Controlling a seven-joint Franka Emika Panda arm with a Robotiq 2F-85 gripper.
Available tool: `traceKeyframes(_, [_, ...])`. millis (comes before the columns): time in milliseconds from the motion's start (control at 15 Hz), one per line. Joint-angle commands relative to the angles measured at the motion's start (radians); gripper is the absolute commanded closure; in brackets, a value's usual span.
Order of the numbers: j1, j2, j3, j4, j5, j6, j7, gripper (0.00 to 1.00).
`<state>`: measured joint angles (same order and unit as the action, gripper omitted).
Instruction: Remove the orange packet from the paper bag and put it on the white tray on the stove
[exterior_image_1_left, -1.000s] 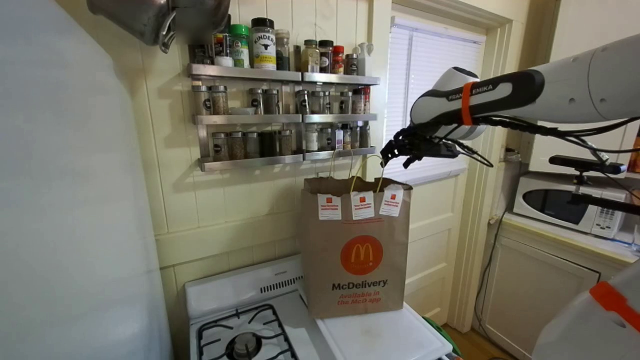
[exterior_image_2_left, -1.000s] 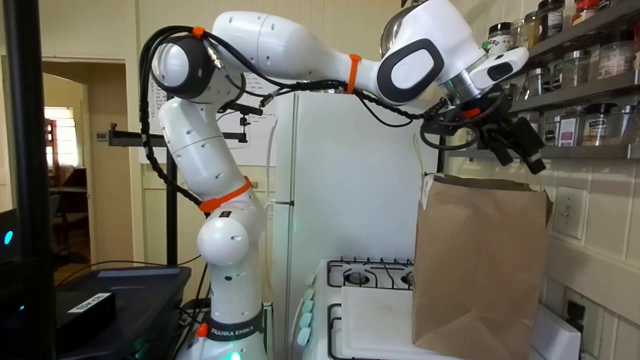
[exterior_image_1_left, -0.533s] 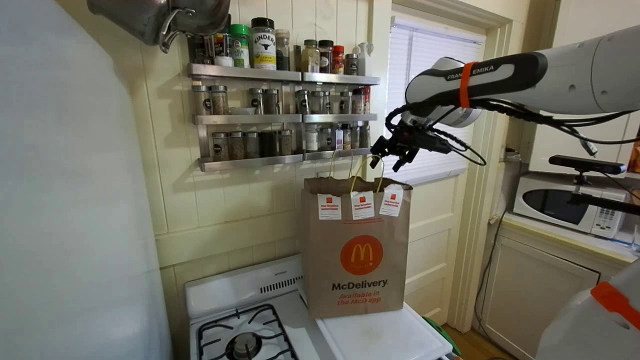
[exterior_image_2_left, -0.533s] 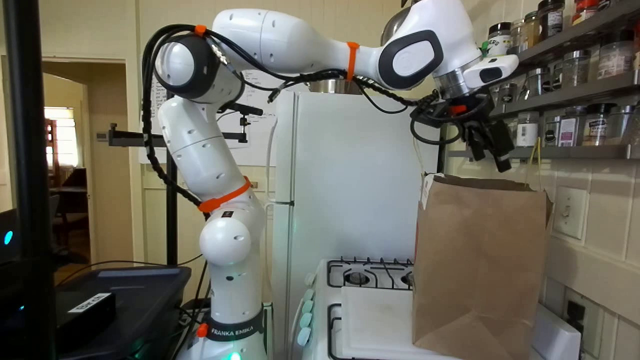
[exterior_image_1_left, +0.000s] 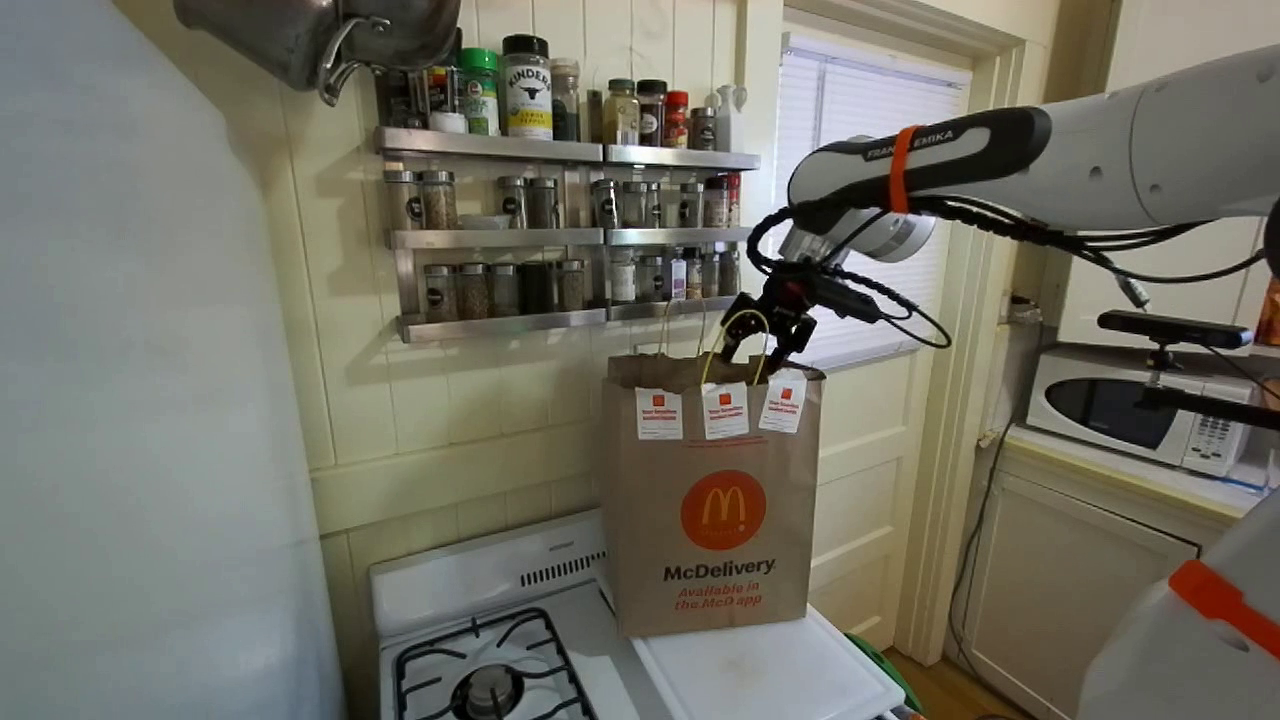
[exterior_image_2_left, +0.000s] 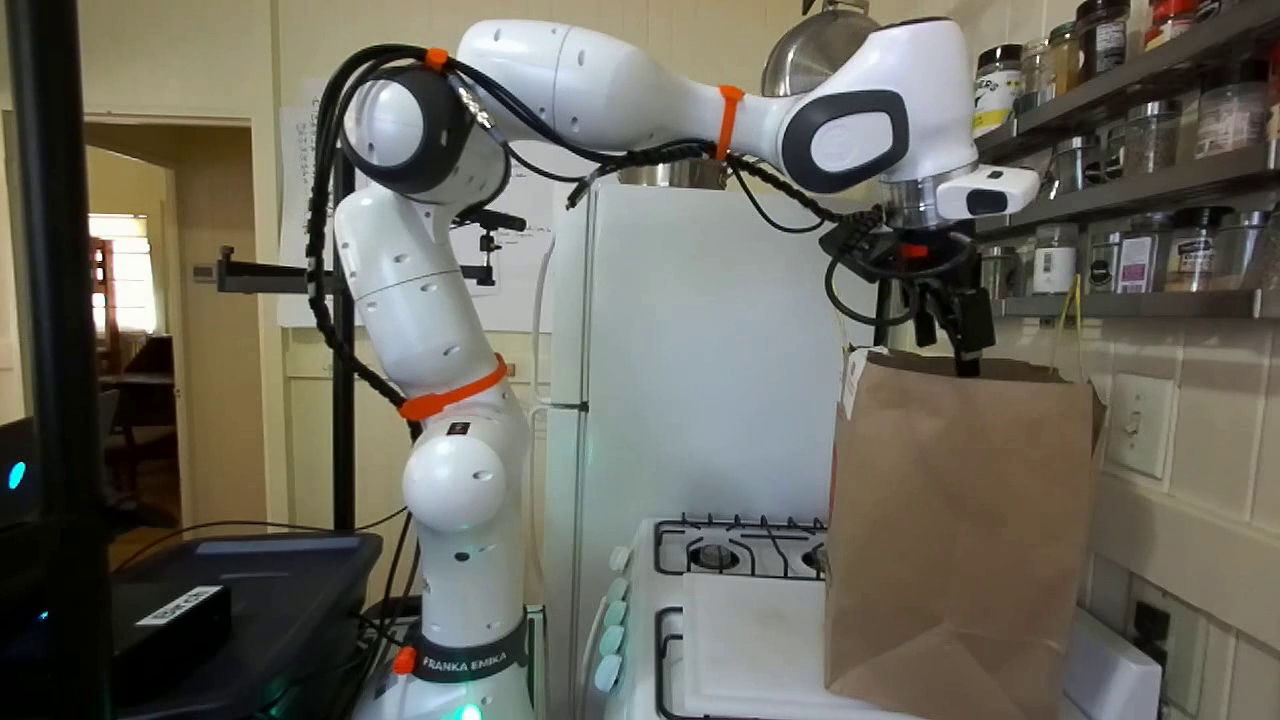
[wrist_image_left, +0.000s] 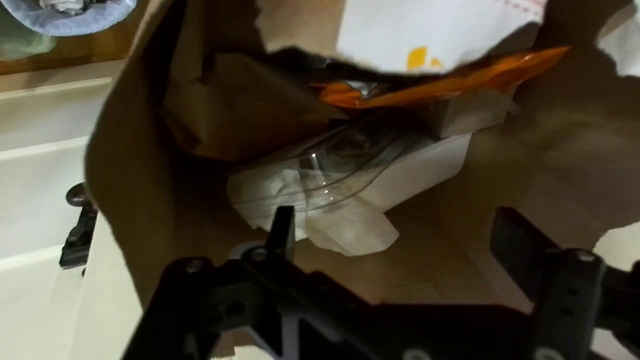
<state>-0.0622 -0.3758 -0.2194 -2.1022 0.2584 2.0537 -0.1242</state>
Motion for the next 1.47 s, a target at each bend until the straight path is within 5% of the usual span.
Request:
traceKeyframes(0, [0.014,0.090,-0.002,0.069,0.038,-0.076,-0.056,0.00])
traceKeyframes(600, [0.016,0.215,0.048,0.134,0.025,-0.202,-0.143,0.01])
traceKeyframes(733, [0.014,0.225,0.057,0.140,0.020,-0.218,-0.158,0.26])
traceKeyframes(1400, [0.005,0.221,0.065,0.148,0.019,-0.219,-0.175,0.99])
